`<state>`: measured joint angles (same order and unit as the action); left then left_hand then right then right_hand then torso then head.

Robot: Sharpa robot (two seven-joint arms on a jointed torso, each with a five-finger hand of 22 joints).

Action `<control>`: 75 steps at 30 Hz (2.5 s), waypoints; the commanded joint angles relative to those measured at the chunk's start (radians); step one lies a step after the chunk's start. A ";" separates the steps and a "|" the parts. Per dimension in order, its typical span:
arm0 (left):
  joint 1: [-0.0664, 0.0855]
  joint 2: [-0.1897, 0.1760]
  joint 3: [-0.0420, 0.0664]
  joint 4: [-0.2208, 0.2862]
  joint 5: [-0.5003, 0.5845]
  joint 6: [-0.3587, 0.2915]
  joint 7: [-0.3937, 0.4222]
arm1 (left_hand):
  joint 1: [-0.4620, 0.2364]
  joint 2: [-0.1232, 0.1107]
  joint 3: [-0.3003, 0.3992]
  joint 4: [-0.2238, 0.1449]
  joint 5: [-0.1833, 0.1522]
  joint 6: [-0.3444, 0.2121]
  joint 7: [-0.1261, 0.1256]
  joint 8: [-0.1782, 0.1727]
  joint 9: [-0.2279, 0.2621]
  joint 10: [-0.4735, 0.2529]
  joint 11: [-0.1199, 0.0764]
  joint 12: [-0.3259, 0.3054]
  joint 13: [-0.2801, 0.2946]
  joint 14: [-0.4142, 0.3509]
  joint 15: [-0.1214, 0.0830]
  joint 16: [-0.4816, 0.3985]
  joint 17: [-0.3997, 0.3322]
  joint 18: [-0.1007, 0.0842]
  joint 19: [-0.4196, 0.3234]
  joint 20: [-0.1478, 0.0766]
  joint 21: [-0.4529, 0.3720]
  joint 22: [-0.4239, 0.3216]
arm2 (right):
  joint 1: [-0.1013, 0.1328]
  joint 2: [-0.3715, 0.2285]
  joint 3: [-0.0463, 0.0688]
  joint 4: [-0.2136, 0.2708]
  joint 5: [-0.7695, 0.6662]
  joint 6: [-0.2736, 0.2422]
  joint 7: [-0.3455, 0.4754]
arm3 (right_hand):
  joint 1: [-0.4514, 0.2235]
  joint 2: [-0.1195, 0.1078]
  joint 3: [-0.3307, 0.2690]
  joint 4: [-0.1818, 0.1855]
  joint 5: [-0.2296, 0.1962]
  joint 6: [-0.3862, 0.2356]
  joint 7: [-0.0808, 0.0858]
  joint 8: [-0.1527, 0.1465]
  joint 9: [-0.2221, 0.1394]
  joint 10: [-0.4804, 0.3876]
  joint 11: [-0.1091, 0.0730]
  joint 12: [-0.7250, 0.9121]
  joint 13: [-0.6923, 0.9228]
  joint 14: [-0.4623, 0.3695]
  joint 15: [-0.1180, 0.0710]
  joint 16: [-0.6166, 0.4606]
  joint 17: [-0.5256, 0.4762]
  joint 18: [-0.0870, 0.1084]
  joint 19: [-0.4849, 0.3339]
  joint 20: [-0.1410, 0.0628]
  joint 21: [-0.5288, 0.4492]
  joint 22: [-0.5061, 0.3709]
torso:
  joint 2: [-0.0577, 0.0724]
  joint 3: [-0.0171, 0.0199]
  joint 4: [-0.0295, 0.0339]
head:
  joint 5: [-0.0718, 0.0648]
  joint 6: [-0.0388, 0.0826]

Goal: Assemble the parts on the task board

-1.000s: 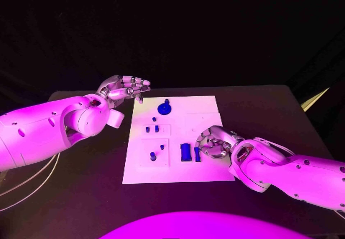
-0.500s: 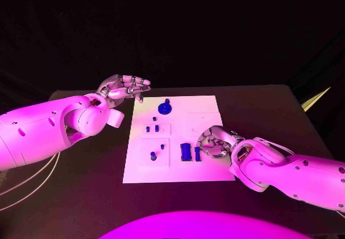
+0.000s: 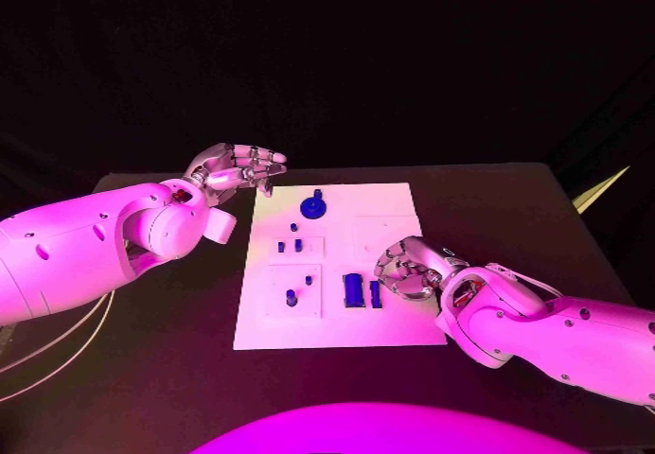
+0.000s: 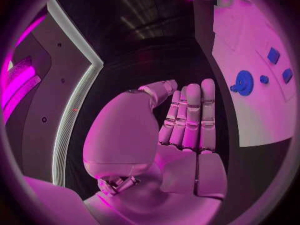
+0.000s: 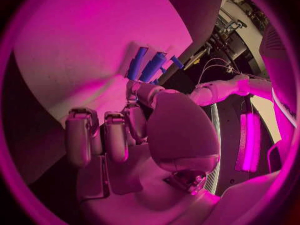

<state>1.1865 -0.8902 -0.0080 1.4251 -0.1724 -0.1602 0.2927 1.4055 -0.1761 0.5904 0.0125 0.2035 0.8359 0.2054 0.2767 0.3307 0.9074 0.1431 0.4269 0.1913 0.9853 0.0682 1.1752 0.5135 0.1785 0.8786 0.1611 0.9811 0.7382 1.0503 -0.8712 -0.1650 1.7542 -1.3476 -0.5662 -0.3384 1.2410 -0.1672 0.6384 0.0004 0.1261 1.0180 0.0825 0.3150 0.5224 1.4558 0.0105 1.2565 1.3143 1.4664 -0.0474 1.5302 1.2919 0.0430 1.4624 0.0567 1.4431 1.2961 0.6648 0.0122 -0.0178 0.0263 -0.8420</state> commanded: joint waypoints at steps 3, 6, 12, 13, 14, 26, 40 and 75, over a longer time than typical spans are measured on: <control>0.001 0.001 0.001 0.001 0.000 0.002 0.002 | -0.006 0.010 -0.008 0.004 0.006 -0.006 0.003 0.019 -0.015 -0.025 0.002 0.017 0.016 -0.017 0.001 0.002 -0.010 0.007 -0.006 0.001 -0.013 -0.013 | -0.001 -0.006 0.000 0.005 -0.001 -0.007 0.007 | -0.023 -0.008 -0.050 0.004 0.009 -0.007 0.008 -0.009 -0.015 -0.007 -0.002 0.005 0.095 0.092 -0.012 0.014 0.228 -0.020 0.076 -0.012 0.010 0.241 | 0.001 -0.0003 0.0003 | -0.001 0.001; 0.001 0.001 0.001 0.001 0.000 0.002 0.002 | -0.006 0.010 -0.008 0.004 0.006 -0.006 0.003 0.019 -0.015 -0.025 0.002 0.017 0.016 -0.017 0.001 0.002 -0.010 0.007 -0.006 0.001 -0.013 -0.013 | -0.001 -0.008 0.000 0.006 -0.001 -0.009 0.008 | -0.023 -0.008 -0.050 0.004 0.009 -0.007 0.008 -0.009 -0.015 -0.007 -0.002 0.005 0.095 0.092 -0.012 0.014 0.228 -0.020 0.076 -0.012 0.010 0.241 | 0.001 0.0001 0.0003 | 0.000 0.001; 0.001 0.002 0.001 0.001 0.000 0.003 0.001 | -0.005 0.010 -0.008 0.003 0.006 -0.008 0.003 0.019 -0.015 -0.026 0.003 0.017 0.016 -0.017 0.001 0.002 -0.010 0.007 -0.005 0.001 -0.012 -0.013 | -0.001 -0.008 0.000 0.014 0.004 0.000 0.013 | -0.023 -0.008 -0.050 0.005 0.009 -0.008 0.009 -0.011 -0.017 -0.007 -0.001 0.005 0.096 0.093 -0.011 0.014 0.229 -0.020 0.077 -0.012 0.011 0.242 | 0.001 -0.0001 0.0003 | 0.001 -0.001; 0.001 0.002 0.001 0.001 0.000 0.003 0.001 | -0.005 0.010 -0.008 0.003 0.006 -0.008 0.003 0.019 -0.015 -0.026 0.003 0.017 0.016 -0.017 0.001 0.002 -0.010 0.007 -0.005 0.001 -0.012 -0.013 | -0.001 -0.008 0.000 0.016 0.005 0.004 0.013 | -0.023 -0.008 -0.049 0.006 0.009 -0.009 0.009 -0.011 -0.017 -0.007 -0.001 0.006 0.096 0.093 -0.011 0.014 0.229 -0.020 0.077 -0.011 0.012 0.242 | 0.001 -0.0001 0.0005 | 0.001 -0.001; 0.001 0.002 0.001 0.001 0.000 0.003 0.001 | -0.005 0.010 -0.008 0.003 0.006 -0.008 0.003 0.019 -0.015 -0.026 0.003 0.017 0.016 -0.017 0.001 0.002 -0.010 0.007 -0.005 0.001 -0.012 -0.013 | -0.001 -0.007 0.000 0.017 0.006 0.008 0.013 | -0.023 -0.008 -0.049 0.006 0.009 -0.009 0.009 -0.011 -0.017 -0.007 -0.001 0.006 0.096 0.093 -0.011 0.014 0.229 -0.020 0.077 -0.011 0.012 0.242 | 0.001 -0.0001 0.0007 | 0.001 -0.001; 0.001 0.002 0.001 0.001 -0.001 0.003 0.001 | -0.005 0.010 -0.008 0.003 0.006 -0.008 0.003 0.019 -0.015 -0.026 0.003 0.017 0.016 -0.017 0.001 0.002 -0.010 0.007 -0.005 0.001 -0.012 -0.013 | -0.001 0.003 0.000 0.008 0.013 0.049 0.000 | -0.027 -0.007 -0.051 0.013 0.009 -0.006 0.010 -0.012 -0.020 -0.007 0.000 0.006 0.096 0.093 -0.009 0.014 0.228 -0.020 0.076 -0.010 0.010 0.242 | 0.001 -0.0004 0.0002 | 0.001 -0.002; 0.001 0.002 0.001 0.001 -0.001 0.003 0.001 | -0.005 0.010 -0.008 0.003 0.006 -0.008 0.003 0.019 -0.015 -0.026 0.003 0.017 0.016 -0.017 0.001 0.002 -0.010 0.007 -0.005 0.001 -0.012 -0.013 | -0.005 0.022 0.000 -0.026 0.001 0.084 -0.016 | -0.006 0.005 -0.044 0.011 0.010 0.016 0.000 0.001 -0.021 -0.003 -0.007 0.012 0.099 0.094 -0.014 0.016 0.233 -0.021 0.079 -0.011 0.018 0.244 | 0.001 0.0001 -0.0007 | 0.002 -0.005; -0.014 0.027 -0.001 -0.037 0.039 -0.010 0.042 | -0.020 0.003 -0.011 0.018 0.002 -0.022 0.006 0.030 -0.022 -0.035 0.007 0.028 0.013 -0.072 0.009 -0.041 -0.035 0.005 -0.043 0.008 -0.049 -0.030 | 0.076 0.016 0.013 -0.172 0.539 -0.082 0.489 | -0.001 -0.059 -0.175 0.117 0.009 -0.117 0.058 -0.043 -0.085 -0.215 0.042 -0.346 -0.094 0.021 0.029 -0.128 0.027 0.060 -0.064 0.024 -0.465 0.105 | -0.032 -0.0075 -0.0250 | 0.001 0.059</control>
<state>1.1746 -0.8680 -0.0092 1.3925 -0.1425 -0.1680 0.3247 1.4051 -0.1764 0.5906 0.0129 0.2035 0.8172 0.2060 0.2891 0.3216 0.8881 0.1484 0.4469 0.1913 0.9182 0.0811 1.1412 0.4868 0.1784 0.8634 0.1757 0.9394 0.7146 1.1224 -0.8599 -0.1527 1.5998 -0.8833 -0.6600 0.1128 1.2157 -0.2412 0.5156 0.1011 0.1261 0.9196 0.1326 0.2849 0.4436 1.3352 0.0511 0.9581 1.2169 1.4509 -0.0167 1.4258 1.2919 0.0869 1.4274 0.0849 1.0329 1.2961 0.6454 0.0076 -0.0340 0.0238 -0.7967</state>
